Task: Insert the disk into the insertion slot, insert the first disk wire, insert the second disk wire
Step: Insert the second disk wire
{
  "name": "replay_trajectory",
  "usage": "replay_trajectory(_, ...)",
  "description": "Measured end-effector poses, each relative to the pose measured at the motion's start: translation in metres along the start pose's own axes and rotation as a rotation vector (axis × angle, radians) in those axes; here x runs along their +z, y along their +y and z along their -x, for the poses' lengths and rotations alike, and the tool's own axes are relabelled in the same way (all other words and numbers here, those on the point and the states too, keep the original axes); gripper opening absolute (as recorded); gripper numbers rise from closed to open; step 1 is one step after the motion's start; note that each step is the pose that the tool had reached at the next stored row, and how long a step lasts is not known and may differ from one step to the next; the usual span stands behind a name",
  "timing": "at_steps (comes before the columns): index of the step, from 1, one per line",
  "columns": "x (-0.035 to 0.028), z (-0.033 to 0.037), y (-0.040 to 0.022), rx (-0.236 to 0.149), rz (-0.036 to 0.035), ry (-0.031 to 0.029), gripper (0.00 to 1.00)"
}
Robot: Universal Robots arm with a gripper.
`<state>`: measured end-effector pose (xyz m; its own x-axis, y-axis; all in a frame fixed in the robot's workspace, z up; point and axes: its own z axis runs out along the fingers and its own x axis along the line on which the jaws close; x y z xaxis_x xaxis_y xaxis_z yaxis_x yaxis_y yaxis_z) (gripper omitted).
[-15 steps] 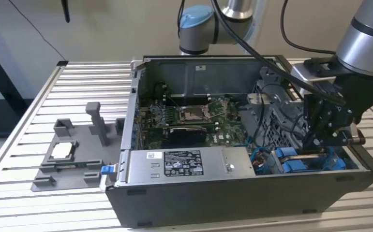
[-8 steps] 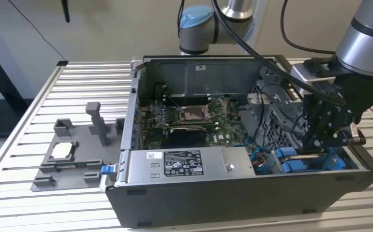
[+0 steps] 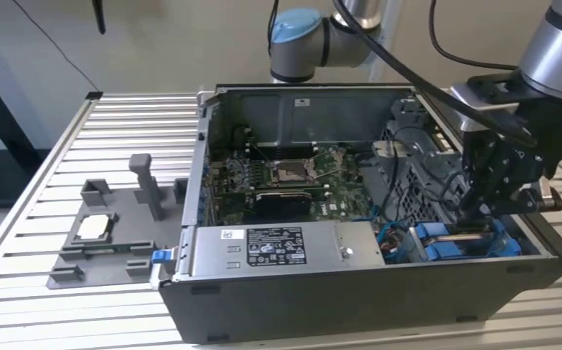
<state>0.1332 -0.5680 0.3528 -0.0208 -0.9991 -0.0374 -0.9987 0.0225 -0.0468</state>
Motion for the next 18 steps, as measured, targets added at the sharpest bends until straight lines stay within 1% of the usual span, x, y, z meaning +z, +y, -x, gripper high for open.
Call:
replay_trajectory(2, -0.0028, 0.0001, -0.0001, 0.000, 0.0000, 0.0003, 0.24)
replay_trajectory(7, -0.0153, 0.0006, -0.0007, 0.000, 0.0000, 0.0001, 0.24)
replay_trajectory(12, -0.0257, 0.0010, -0.0012, 0.000, 0.0000, 0.0002, 0.24)
replay_trajectory(15, -0.0288, 0.0010, -0.0014, 0.000, -0.0001, 0.0002, 0.24)
replay_trajectory(18, -0.0289, 0.0011, -0.0014, 0.000, 0.0000, -0.0003, 0.24)
